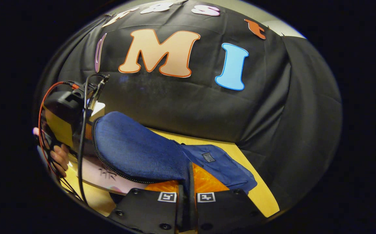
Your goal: Open the schoolbag, grab two books from the bookshelf and put them into the schoolbag.
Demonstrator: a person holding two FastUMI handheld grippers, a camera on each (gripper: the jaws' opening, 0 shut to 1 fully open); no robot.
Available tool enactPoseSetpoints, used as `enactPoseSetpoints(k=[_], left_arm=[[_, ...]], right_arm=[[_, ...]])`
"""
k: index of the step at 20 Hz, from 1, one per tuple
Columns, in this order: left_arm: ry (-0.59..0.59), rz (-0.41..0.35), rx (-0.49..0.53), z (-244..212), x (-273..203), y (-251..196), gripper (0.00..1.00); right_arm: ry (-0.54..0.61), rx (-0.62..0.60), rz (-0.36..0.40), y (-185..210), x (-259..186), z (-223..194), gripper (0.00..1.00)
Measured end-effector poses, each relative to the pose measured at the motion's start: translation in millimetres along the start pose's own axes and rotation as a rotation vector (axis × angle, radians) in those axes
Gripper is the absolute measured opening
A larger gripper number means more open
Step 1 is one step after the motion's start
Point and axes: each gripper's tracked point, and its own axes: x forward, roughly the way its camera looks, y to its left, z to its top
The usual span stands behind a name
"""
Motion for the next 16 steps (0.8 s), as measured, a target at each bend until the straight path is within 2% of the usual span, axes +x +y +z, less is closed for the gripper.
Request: enactPoseSetpoints(k=[1, 6, 11, 16], left_arm=[[0.000, -0.010, -0.008, -1.6, 5.5, 1.4, 0.40], [-0.002, -0.066, -0.054, -8.6, 30.3, 8.2, 0.39], [0.015, -0.104, -0.065, -15.1, 66.0, 8.7, 0.44], [0.032, -0.045, 0.007, -11.6, 68.0, 11.1, 0.53]], right_arm=[[0.003, 0.006, 0.004, 1.0, 0.2, -0.2, 0.11], [0.006, 0.015, 0.017, 7.0, -0.4, -6.1, 0.09], [0.012, 0.010, 0.033, 9.9, -1.7, -11.4, 0.08], [0.013, 0.029, 0.033, 6.6, 0.7, -13.5, 0.08]])
